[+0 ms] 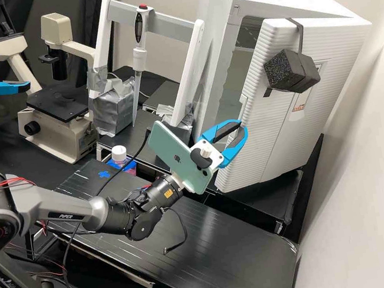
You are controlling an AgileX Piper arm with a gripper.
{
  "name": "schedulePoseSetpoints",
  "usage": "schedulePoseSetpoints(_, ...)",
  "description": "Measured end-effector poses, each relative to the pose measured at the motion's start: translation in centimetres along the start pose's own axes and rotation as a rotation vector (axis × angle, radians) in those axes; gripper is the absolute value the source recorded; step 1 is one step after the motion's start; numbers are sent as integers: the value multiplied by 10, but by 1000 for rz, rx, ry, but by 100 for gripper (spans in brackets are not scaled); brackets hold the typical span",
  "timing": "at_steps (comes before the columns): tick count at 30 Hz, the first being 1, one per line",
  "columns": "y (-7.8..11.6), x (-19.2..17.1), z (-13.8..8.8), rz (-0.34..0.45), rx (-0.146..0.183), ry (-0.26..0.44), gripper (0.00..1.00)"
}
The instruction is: Open the door
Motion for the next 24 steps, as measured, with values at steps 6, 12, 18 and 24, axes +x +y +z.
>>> schedulePoseSetpoints(6,12,-22,7,33,-3,-28,100)
schedulePoseSetpoints(12,24,-59,-14,118,-30,107,100)
schedulePoseSetpoints(18,4,-97,-56,54,-26,313,100)
schedulePoseSetpoints(24,-28,-123,-84,-116,60,510,100)
